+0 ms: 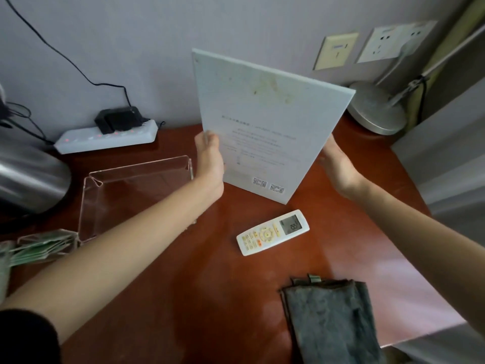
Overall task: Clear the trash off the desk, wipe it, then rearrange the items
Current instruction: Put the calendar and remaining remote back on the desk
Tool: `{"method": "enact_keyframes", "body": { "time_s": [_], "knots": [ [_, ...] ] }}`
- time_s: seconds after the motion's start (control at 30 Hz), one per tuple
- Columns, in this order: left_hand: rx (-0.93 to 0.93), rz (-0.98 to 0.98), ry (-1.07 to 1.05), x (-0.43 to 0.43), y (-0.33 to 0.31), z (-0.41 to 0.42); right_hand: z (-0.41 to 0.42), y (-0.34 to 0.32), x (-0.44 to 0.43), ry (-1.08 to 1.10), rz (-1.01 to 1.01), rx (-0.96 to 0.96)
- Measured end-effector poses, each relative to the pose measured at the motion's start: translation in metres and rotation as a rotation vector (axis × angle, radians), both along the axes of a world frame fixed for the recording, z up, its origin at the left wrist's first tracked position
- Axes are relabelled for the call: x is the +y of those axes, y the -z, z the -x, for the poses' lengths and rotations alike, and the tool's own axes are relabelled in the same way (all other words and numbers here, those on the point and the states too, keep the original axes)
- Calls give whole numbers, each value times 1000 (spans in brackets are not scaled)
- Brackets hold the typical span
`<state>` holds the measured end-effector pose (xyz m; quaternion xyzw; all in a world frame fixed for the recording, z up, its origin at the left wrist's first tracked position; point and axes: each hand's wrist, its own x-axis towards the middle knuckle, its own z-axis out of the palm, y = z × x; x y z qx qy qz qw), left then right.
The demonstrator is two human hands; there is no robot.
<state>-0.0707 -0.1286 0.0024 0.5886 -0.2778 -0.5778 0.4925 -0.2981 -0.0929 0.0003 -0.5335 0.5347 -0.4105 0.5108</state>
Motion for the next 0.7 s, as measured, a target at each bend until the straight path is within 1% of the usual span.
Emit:
{"method": "enact_keyframes", "body": {
  "time_s": [0.07, 0.13, 0.2, 0.27, 0.33, 0.4, 0.43, 0.47, 0.53, 0.57, 0.6, 0.67, 0.7],
  "knots": [
    [54, -10, 26, -13, -8, 1, -15, -8, -1, -58, -39, -44],
    [82, 4, 122, -30, -19, -2, -24, -6, 4, -78, -66, -62],
    [67, 74, 270, -46, -31, -3, -30, -3, 10, -135, -83, -33],
    [60, 170, 363, -55, -47, -3, -35, -2, 13, -199, -90, -8],
    [18, 292, 474, -47, -67, -4, -37, -3, 14, -222, -65, -31],
    [-69, 434, 595, -25, -86, -8, -35, -5, 14, -203, -8, -63],
    [-147, 509, 634, -12, -92, -10, -32, -5, 15, -188, 38, -47],
    [-249, 593, 667, 0, -95, -11, -30, -4, 15, -171, 87, -4],
    [-528, 720, 717, 21, -92, -8, -29, -4, 17, -119, 165, 132],
    [-644, 726, 723, 31, -89, -2, -31, -5, 18, -85, 203, 216],
    [-716, 700, 718, 39, -84, 5, -34, -6, 19, -57, 248, 305],
    [-765, 650, 666, 46, -72, 16, -39, -7, 20, -33, 344, 448],
    [-776, 655, 628, 46, -67, 19, -40, -8, 19, -26, 371, 475]
  ]
}}
